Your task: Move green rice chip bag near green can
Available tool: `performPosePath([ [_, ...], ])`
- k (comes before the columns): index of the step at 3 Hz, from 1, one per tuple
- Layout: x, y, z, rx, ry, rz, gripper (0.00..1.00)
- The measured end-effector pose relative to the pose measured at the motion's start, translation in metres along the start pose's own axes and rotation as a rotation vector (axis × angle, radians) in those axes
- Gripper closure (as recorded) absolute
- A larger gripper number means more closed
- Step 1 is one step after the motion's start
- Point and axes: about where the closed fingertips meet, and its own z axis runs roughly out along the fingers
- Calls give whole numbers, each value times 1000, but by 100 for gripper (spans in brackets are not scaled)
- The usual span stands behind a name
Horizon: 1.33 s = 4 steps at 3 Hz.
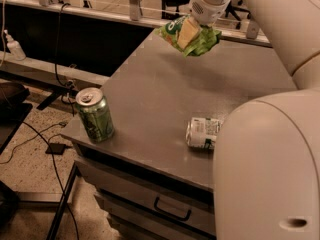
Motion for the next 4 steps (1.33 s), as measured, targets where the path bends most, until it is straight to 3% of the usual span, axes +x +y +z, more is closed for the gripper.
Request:
performPosePath([
  [1, 0, 0, 0, 0, 0, 0, 100],
  [2, 3, 6, -6, -30, -36, -48, 100],
  [4, 42, 57, -47, -185, -213, -323, 100],
])
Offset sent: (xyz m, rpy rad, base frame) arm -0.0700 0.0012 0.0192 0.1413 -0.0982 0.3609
